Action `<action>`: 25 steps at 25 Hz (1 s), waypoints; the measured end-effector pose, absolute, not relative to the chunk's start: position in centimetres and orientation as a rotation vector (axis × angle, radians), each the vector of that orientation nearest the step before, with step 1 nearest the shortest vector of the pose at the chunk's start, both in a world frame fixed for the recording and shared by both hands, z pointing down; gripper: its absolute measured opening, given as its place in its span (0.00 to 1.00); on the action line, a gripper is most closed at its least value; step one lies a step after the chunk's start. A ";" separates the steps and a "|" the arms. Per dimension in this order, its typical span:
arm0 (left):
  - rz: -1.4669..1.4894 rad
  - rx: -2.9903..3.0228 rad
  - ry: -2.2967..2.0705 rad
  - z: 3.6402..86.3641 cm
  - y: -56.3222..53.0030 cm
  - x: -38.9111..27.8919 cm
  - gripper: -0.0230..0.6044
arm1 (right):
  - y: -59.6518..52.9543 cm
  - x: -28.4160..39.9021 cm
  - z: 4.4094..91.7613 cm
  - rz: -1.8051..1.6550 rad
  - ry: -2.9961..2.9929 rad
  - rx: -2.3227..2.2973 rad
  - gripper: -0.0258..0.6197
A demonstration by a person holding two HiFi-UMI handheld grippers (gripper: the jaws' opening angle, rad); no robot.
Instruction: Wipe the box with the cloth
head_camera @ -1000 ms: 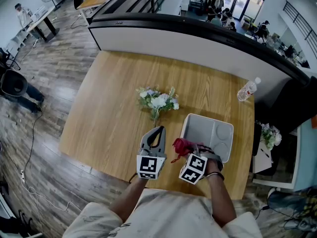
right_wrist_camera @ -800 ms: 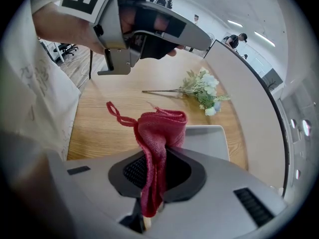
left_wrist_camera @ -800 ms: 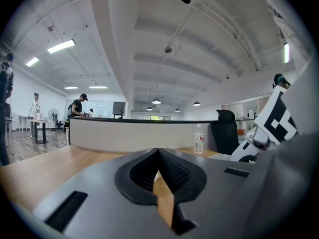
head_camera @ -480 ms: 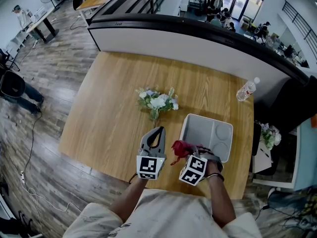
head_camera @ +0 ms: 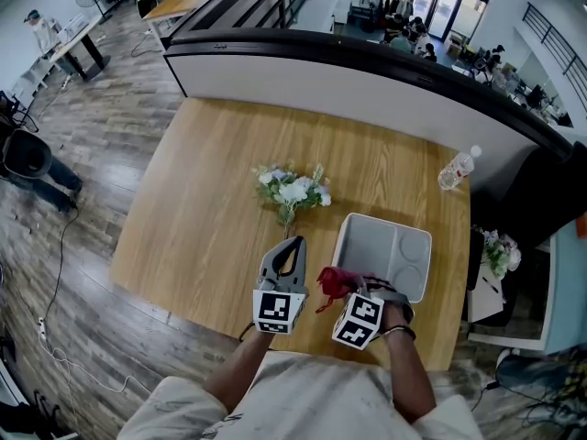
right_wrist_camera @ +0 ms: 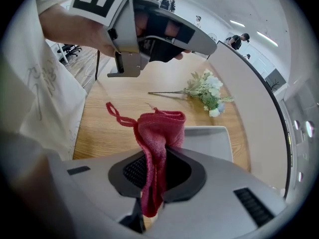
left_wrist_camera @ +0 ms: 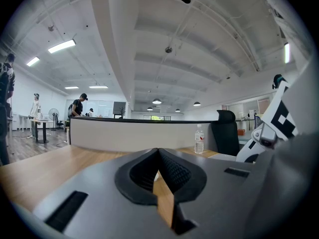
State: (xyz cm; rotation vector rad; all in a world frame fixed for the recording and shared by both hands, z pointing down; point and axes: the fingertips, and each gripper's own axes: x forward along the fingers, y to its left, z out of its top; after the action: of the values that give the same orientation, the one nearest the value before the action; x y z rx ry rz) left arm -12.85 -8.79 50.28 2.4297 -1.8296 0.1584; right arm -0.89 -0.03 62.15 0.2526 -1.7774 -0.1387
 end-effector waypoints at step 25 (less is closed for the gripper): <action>0.178 2.441 -1.827 50.2 -8.7 -12.7 0.06 | 7.4 -0.1 63.5 0.133 -1.747 -0.032 0.14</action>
State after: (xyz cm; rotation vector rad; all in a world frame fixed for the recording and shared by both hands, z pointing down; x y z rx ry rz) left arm -12.70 -8.65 50.23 2.4414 -1.8265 0.1783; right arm -0.07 7.43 63.54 -0.0324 -1.7472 0.1333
